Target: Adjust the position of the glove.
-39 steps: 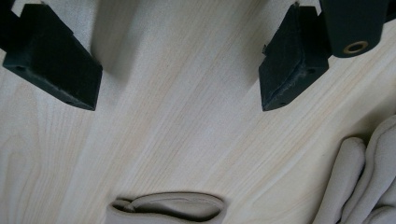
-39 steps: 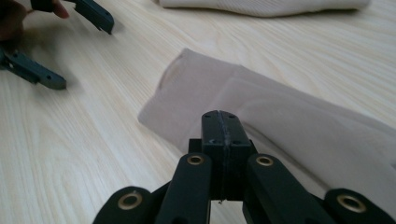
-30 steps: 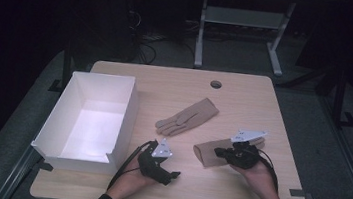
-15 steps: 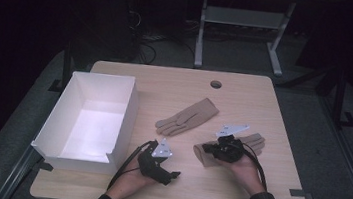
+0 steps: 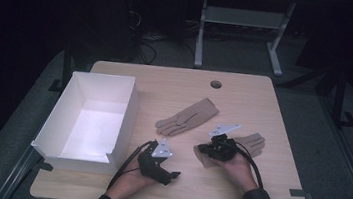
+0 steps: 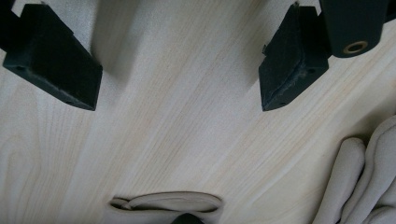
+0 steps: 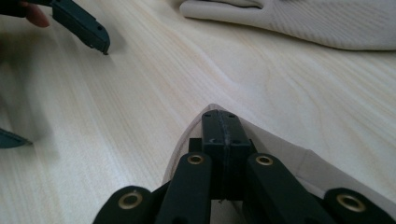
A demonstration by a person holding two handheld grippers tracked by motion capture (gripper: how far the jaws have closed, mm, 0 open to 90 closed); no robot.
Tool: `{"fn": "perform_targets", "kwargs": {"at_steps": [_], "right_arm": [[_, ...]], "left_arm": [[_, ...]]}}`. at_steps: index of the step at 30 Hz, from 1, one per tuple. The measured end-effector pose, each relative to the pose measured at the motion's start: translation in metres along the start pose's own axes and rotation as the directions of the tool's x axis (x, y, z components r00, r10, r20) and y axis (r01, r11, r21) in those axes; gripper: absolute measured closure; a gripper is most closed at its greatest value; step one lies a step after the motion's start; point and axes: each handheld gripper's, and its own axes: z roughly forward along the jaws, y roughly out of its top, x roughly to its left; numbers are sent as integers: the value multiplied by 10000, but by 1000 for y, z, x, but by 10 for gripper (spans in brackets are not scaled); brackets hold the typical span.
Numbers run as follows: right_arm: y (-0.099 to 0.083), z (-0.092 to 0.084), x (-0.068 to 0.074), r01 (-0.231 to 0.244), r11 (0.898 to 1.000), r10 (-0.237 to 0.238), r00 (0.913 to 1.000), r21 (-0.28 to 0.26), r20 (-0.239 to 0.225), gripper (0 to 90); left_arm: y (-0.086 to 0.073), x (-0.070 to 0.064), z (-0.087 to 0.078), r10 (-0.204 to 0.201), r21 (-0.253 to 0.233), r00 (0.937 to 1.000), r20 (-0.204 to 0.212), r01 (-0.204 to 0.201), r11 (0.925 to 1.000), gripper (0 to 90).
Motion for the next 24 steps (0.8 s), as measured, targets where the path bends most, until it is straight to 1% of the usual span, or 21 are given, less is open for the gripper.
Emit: {"fn": "perform_targets", "kwargs": {"at_steps": [3, 4, 8, 9, 12, 15, 17, 18, 20, 24], "right_arm": [[0, -1, 1, -46, 9999, 47, 10000, 96, -49, 900], [-1, -2, 2, 38, 9999, -37, 10000, 117, -73, 900], [-3, -5, 5, 94, 9996, -91, 9999, 256, -91, 900], [-5, -8, 7, 193, 9992, -189, 9997, 341, -120, 900], [-7, -10, 9, 156, 9991, -149, 9997, 404, -173, 900], [-10, -15, 11, 327, 9978, -313, 9992, 583, -239, 900], [-13, -18, 14, 320, 9974, -304, 9992, 653, -244, 900], [-14, -19, 14, 427, 9967, -410, 9988, 688, -262, 900], [-17, -22, 15, 362, 9964, -338, 9989, 771, -328, 900], [-24, -29, 15, 294, 9969, -257, 9984, 734, -513, 900]], "left_arm": [[0, 0, 0, 12, 8, 10000, -5, -12, 10000, 128], [0, 0, 0, 9, -1, 10000, -10, -9, 10000, 128], [0, 0, 0, -6, 1, 10000, -20, 6, 10000, 128], [0, 0, 0, -17, -3, 10000, -18, 17, 10000, 128], [0, 0, 0, -29, 0, 10000, -10, 29, 10000, 128], [0, 0, 0, 14, 7, 10000, -29, -14, 10000, 128], [0, 0, 0, 20, 12, 10000, -31, -20, 10000, 128], [0, 0, 0, 16, 6, 10000, -32, -16, 10000, 128], [0, 0, -1, 20, 9, 10000, -41, -20, 10000, 128], [0, 0, -1, 20, 3, 10000, -41, -20, 10000, 128]]}}
